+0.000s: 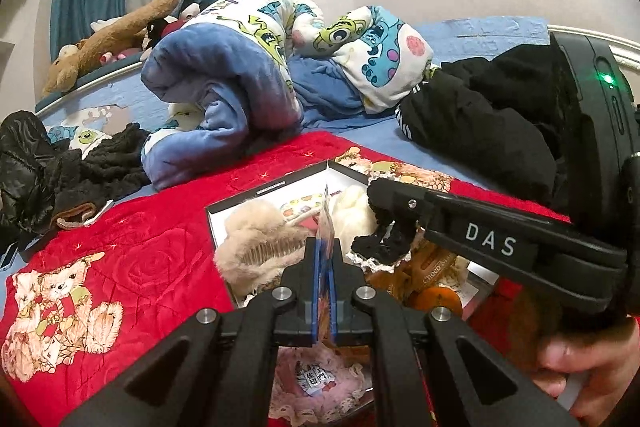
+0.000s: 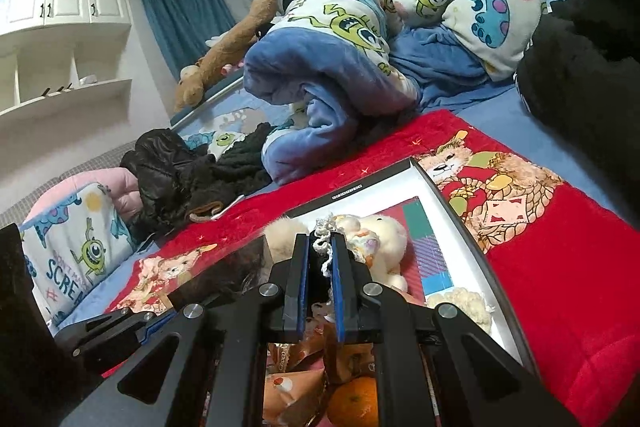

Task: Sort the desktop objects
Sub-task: 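Open both tools to release packet and scrunchie into the box, then withdraw both open tools from the box toward the heap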

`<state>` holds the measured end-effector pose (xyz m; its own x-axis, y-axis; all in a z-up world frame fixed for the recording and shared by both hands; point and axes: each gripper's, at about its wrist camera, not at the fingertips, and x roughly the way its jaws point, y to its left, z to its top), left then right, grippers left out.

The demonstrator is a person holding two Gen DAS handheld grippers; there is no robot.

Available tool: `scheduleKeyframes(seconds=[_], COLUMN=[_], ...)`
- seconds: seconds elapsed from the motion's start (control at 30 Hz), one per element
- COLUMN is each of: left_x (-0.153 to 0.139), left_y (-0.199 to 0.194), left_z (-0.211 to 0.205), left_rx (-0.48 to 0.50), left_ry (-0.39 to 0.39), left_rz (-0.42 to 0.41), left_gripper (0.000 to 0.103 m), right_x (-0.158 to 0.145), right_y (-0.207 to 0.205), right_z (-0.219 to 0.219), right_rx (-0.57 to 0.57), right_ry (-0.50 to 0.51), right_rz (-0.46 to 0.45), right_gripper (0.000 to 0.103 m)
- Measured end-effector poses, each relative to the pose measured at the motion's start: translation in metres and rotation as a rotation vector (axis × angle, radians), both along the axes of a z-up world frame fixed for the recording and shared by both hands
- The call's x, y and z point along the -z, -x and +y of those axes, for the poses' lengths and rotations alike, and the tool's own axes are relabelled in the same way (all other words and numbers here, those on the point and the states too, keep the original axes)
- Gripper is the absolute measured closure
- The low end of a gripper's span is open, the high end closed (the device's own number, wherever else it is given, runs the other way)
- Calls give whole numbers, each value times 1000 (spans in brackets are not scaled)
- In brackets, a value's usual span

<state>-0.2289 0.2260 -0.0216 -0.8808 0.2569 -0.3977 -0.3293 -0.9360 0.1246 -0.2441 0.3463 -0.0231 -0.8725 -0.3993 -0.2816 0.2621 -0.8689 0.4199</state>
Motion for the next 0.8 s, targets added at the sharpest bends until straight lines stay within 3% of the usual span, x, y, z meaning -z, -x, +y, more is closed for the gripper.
scheduleKeyframes(seconds=[0.27, 0.3, 0.37, 0.4, 0.43, 0.47, 0.5, 0.57, 0.6, 0.7, 0.8], left_x=[1, 1, 0, -1, -1, -2, -4, -6, -6, -6, -8], left_y=[3, 4, 5, 6, 6, 5, 5, 6, 7, 12, 11], left_z=[1, 1, -1, -3, -6, -9, -11, -17, -20, -25, -29], left_rx=[-16, -23, -28, -36, -42, -50, -58, -68, -65, -44, -60], left_ry=[13, 14, 7, -4, -13, -24, -32, -51, -66, -96, -108], left_rz=[-7, -10, -19, -20, -20, -15, -11, -17, -23, -72, -67], left_gripper=[100, 96, 71, 43, 26, 23, 19, 2, 0, 0, 0], right_x=[0, 0, -2, -3, -4, -5, -7, -8, -9, -13, -15], right_y=[0, -1, -3, -4, -5, -8, -10, -14, -16, -19, -19], right_z=[0, 0, 2, 4, 5, 8, 10, 15, 19, 28, 33], right_rx=[3, 8, 22, 29, 32, 36, 41, 46, 54, 50, 46], right_ry=[2, 2, 8, 12, 18, 34, 50, 79, 103, 168, 199], right_rz=[3, 5, 13, 19, 27, 44, 58, 88, 104, 137, 136], right_gripper=[87, 87, 84, 75, 64, 58, 43, 13, 0, 0, 0])
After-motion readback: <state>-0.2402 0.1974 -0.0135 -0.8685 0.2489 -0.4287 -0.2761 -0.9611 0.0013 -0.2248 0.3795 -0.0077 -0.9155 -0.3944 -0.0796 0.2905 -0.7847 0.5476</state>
